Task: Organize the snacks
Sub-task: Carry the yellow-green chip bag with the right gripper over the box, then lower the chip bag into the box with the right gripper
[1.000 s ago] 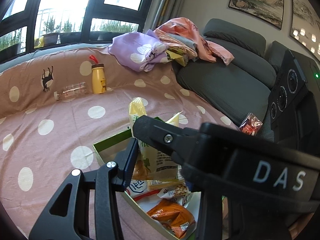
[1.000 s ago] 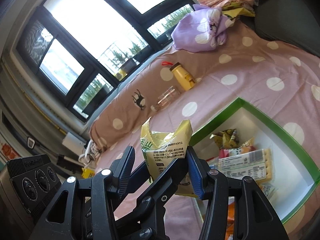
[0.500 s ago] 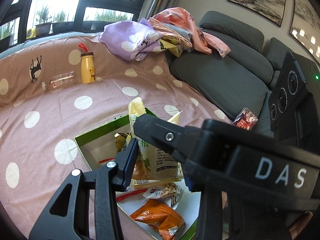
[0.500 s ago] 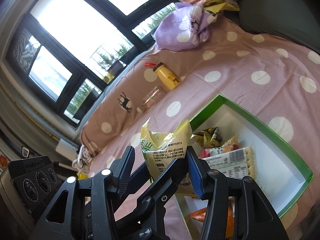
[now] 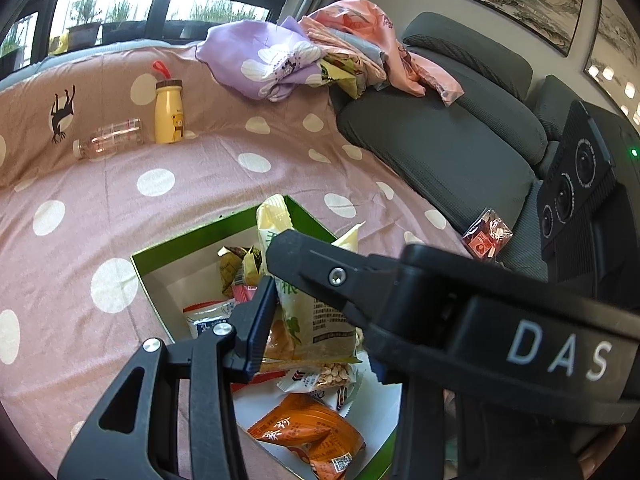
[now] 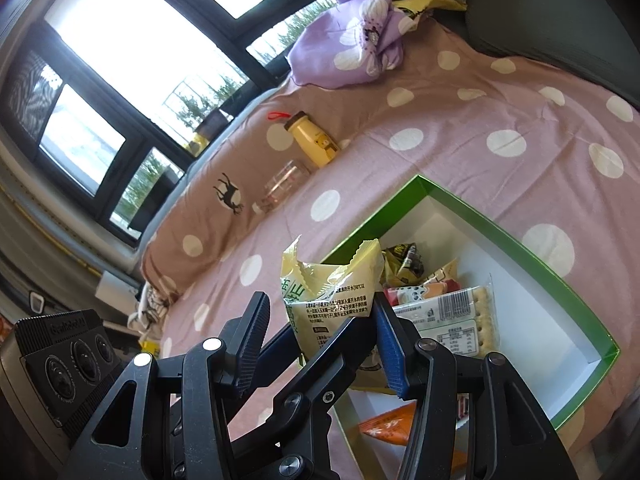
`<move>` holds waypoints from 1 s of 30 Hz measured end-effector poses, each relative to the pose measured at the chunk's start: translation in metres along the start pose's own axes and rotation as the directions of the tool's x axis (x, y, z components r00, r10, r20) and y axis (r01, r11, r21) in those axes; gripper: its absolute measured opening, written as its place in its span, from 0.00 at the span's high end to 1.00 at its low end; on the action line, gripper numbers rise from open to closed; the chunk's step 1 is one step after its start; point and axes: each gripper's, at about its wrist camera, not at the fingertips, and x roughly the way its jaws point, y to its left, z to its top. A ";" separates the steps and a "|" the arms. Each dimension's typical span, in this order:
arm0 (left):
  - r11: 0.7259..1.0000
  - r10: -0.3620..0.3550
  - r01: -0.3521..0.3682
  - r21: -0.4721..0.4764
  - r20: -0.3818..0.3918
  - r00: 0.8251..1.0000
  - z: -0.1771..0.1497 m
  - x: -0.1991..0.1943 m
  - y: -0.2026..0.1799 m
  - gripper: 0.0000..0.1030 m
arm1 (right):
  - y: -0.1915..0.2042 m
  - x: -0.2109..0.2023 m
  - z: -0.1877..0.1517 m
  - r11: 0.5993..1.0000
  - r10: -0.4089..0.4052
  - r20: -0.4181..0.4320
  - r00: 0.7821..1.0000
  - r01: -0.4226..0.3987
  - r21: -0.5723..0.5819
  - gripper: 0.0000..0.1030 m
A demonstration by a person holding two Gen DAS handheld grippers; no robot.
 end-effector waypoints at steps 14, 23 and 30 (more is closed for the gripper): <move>1.000 -0.023 0.022 -0.022 -0.041 0.999 -0.002 0.013 0.003 0.62 | -0.009 0.008 0.002 0.999 -0.038 -0.032 0.999 0.038 0.020 0.47; 0.998 -0.035 0.032 -0.052 -0.064 0.997 -0.004 0.019 0.006 0.62 | -0.014 0.015 0.002 0.997 -0.061 -0.059 0.996 0.063 0.034 0.47; 0.997 -0.047 0.043 -0.060 -0.074 0.996 -0.004 0.022 0.006 0.62 | -0.015 0.016 0.002 0.996 -0.076 -0.060 0.995 0.078 0.035 0.47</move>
